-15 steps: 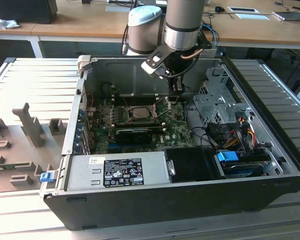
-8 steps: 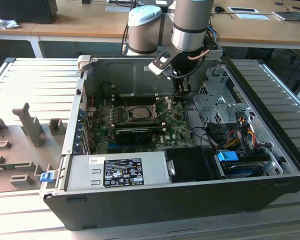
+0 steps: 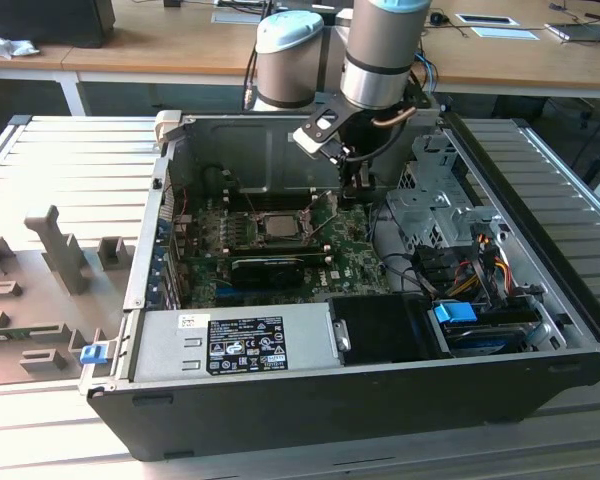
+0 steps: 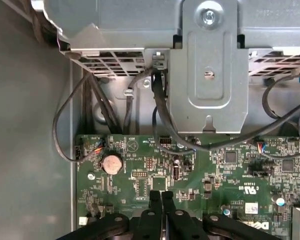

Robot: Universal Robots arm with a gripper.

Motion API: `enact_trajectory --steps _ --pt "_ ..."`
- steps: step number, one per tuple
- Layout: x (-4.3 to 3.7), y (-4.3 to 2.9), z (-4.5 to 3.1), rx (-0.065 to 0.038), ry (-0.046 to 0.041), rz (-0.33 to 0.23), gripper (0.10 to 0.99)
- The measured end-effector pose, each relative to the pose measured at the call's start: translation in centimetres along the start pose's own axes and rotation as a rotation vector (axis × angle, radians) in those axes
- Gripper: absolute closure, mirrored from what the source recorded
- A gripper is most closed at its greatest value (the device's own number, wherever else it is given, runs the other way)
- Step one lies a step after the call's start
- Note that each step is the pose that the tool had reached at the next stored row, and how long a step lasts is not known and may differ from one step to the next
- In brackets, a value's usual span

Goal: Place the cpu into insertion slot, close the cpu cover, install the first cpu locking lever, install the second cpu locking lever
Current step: 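Close the cpu cover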

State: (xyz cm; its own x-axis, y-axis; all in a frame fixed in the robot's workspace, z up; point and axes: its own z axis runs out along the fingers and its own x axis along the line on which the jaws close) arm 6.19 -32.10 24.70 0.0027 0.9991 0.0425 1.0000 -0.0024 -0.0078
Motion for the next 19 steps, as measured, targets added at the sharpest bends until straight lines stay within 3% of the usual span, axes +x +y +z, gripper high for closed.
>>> enact_trajectory --steps 3,7,19 --pt "0.01 -0.31 0.0 0.0 0.0001 0.0 0.933" --pt "-0.01 -1.83 0.01 0.0 0.0001 0.0 0.933" --pt "-0.01 -2.99 0.02 0.0 0.0003 0.0 0.933"
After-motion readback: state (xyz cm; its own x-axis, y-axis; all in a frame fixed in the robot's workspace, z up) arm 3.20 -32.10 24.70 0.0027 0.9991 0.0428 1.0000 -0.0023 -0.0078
